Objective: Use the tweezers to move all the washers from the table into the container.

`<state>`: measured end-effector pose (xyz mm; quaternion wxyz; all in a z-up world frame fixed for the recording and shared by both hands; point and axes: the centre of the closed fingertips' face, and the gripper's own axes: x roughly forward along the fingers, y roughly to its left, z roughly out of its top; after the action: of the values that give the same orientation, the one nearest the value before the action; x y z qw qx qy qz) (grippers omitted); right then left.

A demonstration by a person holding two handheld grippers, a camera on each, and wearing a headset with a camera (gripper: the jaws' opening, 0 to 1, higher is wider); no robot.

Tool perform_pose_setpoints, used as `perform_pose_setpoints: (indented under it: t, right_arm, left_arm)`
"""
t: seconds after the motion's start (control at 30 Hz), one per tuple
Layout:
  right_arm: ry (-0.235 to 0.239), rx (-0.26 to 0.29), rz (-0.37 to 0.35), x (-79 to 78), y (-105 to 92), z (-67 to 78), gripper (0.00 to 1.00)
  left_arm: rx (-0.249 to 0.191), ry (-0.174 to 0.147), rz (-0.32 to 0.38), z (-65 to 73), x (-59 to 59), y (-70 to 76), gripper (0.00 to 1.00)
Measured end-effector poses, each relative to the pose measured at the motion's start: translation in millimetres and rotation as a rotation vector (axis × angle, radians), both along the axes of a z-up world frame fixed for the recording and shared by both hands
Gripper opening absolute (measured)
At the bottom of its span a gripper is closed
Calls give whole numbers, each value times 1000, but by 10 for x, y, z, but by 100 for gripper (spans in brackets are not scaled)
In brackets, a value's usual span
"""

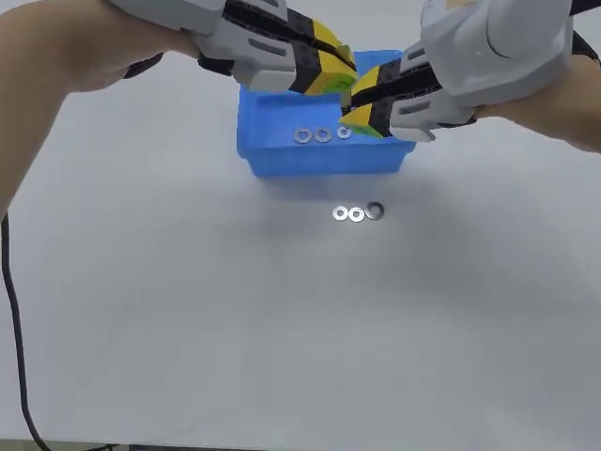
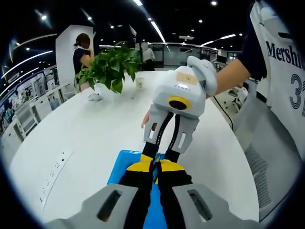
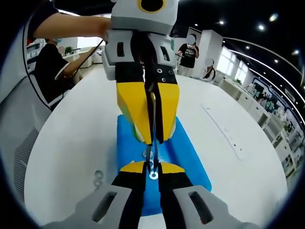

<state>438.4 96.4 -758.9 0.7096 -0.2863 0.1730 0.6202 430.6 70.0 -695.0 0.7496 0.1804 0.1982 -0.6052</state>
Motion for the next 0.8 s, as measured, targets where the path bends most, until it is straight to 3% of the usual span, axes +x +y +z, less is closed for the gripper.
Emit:
perform_pose_setpoints:
  t: [0.13, 0.33, 0.6, 0.8]
  right_arm:
    - [-18, 12, 8, -41, -14, 111, 11]
    - [-54, 12, 38, -220, -17, 277, 10]
    - [-79, 15, 57, -403, -13, 456, 10]
    - [-79, 7, 82, -567, -41, 477, 10]
  left_arm:
    - [-8, -20, -13, 141, -97, -18, 7]
    - [-10, -49, -38, 310, -301, -34, 7]
    - [-14, -69, -52, 476, -486, -22, 7]
    - [-39, -55, -47, 505, -631, -30, 7]
